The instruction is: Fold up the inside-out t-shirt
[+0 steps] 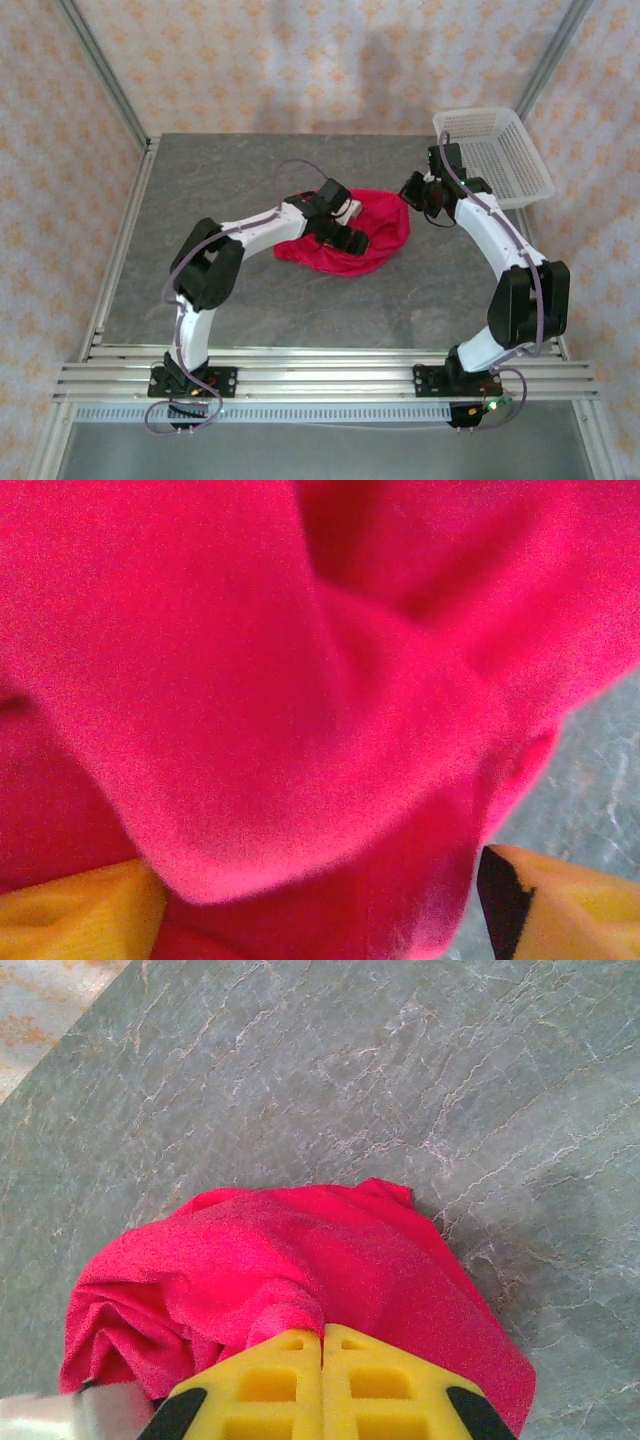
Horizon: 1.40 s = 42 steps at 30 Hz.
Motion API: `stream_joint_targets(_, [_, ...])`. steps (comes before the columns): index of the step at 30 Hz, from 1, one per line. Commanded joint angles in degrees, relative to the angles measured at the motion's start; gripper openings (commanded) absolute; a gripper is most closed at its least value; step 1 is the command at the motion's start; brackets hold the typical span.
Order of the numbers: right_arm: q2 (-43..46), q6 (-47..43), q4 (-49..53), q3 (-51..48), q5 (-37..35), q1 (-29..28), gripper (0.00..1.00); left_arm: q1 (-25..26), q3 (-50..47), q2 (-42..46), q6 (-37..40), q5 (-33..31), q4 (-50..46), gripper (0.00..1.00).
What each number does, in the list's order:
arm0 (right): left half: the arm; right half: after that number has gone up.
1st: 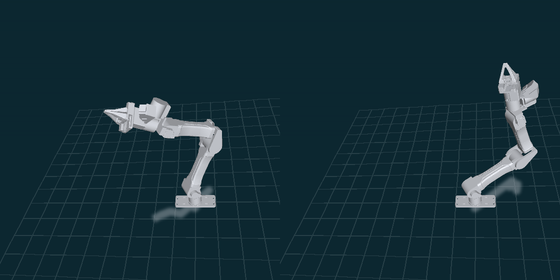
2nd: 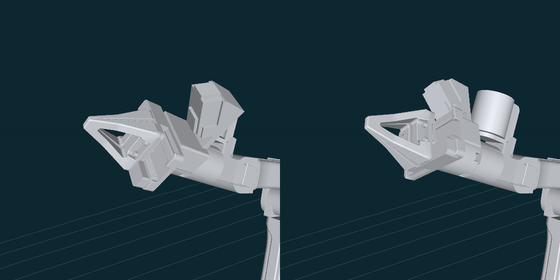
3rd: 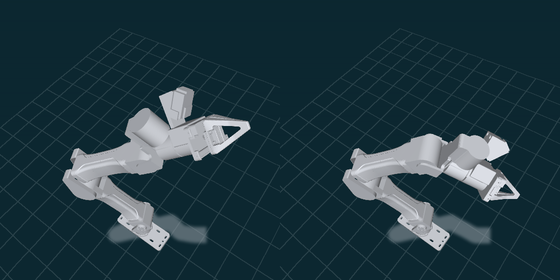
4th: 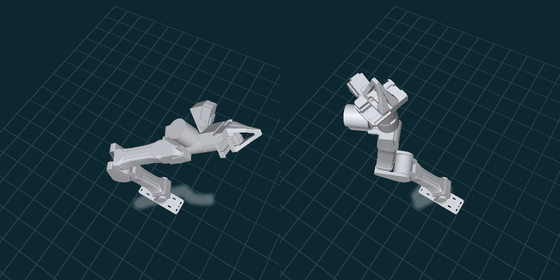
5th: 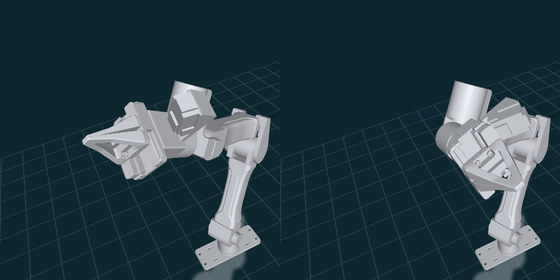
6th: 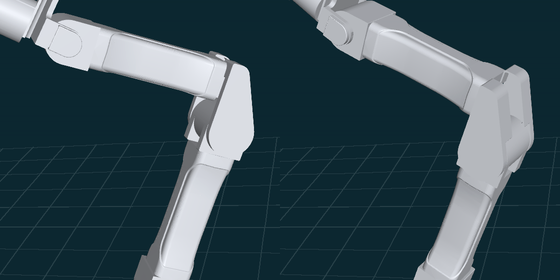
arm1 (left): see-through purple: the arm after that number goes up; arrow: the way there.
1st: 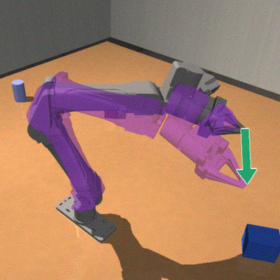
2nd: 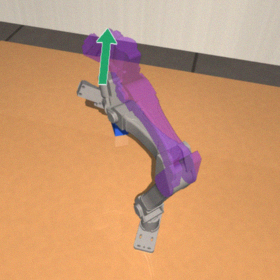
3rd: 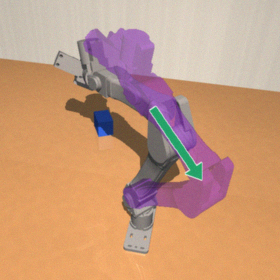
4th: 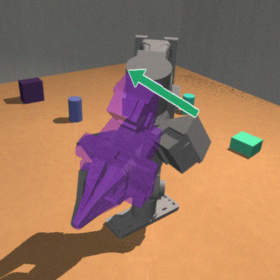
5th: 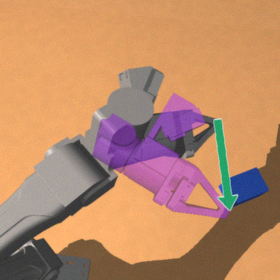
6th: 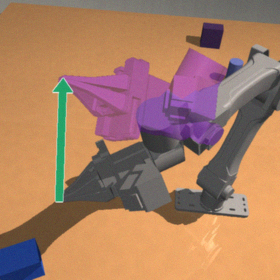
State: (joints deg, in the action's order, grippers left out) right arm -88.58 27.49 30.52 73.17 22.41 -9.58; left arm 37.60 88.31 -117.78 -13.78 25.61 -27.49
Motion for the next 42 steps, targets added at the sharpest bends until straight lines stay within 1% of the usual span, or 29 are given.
stream_joint_targets(1, [2.14,0.63,-0.69,1.38,0.63,-0.22,0.0,-0.01,4.76,-1.98,1.13,-3.81,-3.78,0.46])
stream_joint_targets(2, [2.31,0.29,-0.49,1.15,0.49,-0.25,0.0,-0.44,6.31,-2.35,0.64,-3.11,-4.78,0.26])
stream_joint_targets(3, [2.5,-0.15,-0.04,0.95,0.14,-0.2,0.0,-0.78,7.57,-2.37,0.11,-2.57,-5.7,0.12])
stream_joint_targets(4, [2.66,-0.82,0.52,0.54,-0.47,-0.25,0.0,-1.11,8.76,-1.8,-0.41,-2.47,-6.48,0.03])
stream_joint_targets(5, [2.89,-1.3,0.96,0.06,-1.01,-0.18,0.0,-1.51,10.01,-0.78,-0.69,-2.81,-7.61,0.0])
stream_joint_targets(9, [3.65,-4.15,4.08,-3.37,-6.19,-0.14,0.0,-2.9,17.7,4.02,-0.98,-3.83,-14.51,0.0])
stream_joint_targets(12, [3.03,-4.96,6.22,-6.03,-11.88,0.07,0.0,-4.23,24.37,7.87,-1.77,-2.3,-18.12,0.0])
stream_joint_targets(13, [2.46,-5.07,6.83,-6.35,-13.11,0.16,0.0,-4.89,26.41,8.0,-2.74,-0.94,-18.46,0.0])
stream_joint_targets(14, [1.99,-5.07,7.18,-6.45,-13.76,0.23,0.0,-5.4,27.92,10.13,-3.85,0.56,-18.52,0.0])
stream_joint_targets(16, [0.46,-5.29,7.9,-6.24,-15.04,0.28,0.0,-6.67,31.11,10.64,-7.3,5.93,-17.54,0.0])
stream_joint_targets(19, [-1.51,-5.98,9.51,-4.34,-16.88,0.27,0.0,-7.52,33.43,9.79,-13.8,13.5,-13.67,0.0])
stream_joint_targets(22, [-2.76,-6.83,11.91,-2.19,-20.02,0.27,0.0,-7.54,34.01,5.95,-21.47,19.82,-7.03,0.0])
stream_joint_targets(24, [-2.87,-7.15,13.06,-1.16,-21.29,0.47,0.0,-7.52,33.94,3.05,-25.97,21.71,-2.15,0.0])
stream_joint_targets(25, [-2.75,-7.14,13.44,-0.93,-21.36,0.5,0.0,-7.53,34.62,0.87,-27.78,21.18,-0.78,0.0])
stream_joint_targets(27, [-2.42,-6.81,13.89,-0.69,-22.13,0.54,0.0,-8.2,39.77,-4.98,-29.14,18.52,-3.4,0.0])
stream_joint_targets(29, [-2.01,-5.78,14.62,-0.62,-23.58,0.62,0.0,-9.57,50.14,-13.84,-29.16,14.87,-10.94,0.0])
stream_joint_targets(30, [-1.67,-5.1,15.14,-0.5,-24.71,0.67,0.0,-10.48,56.42,-18.12,-28.99,12.73,-15.15,0.09])
stream_joint_targets(31, [-1.36,-4.46,15.7,-0.4,-25.52,0.7,0.0,-11.39,62.32,-22.24,-28.34,10.34,-19.24,0.29])
stream_joint_targets(33, [-0.54,-3.34,16.94,0.16,-26.87,0.62,0.02,-12.52,68.83,-25.24,-26.2,6.97,-25.02,0.47])
stream_joint_targets(34, [0.02,-3.2,17.32,0.45,-26.78,0.63,0.1,-12.8,69.01,-24.4,-24.38,5.3,-26.84,0.58])
stream_joint_targets(35, [0.6,-3.01,17.5,0.74,-26.69,0.41,0.18,-12.78,67.52,-22.58,-22.34,3.15,-28.23,0.63])
stream_joint_targets(36, [1.37,-3.04,17.39,0.83,-26.84,0.03,0.26,-12.73,63.57,-19.33,-19.93,0.7,-28.69,0.65])
stream_joint_targets(37, [2.05,-2.93,17.3,1.04,-27.02,-0.68,0.34,-12.73,57.39,-15.23,-18.18,-1.43,-27.67,0.67])
stream_joint_targets(39, [2.31,-2.75,17.5,2.0,-27.25,-2.45,0.41,-13.06,43.22,-6.54,-15.11,-5.36,-24.04,0.67])
stream_joint_targets(40, [2.14,-2.71,17.12,2.49,-27.17,-3.68,0.42,-13.42,35.55,-1.98,-14.4,-7.35,-21.9,0.67])
stream_joint_targets(42, [1.32,-2.8,15.34,3.41,-25.7,-5.95,0.43,-14.32,22.36,5.22,-13.95,-8.19,-17.11,0.64])
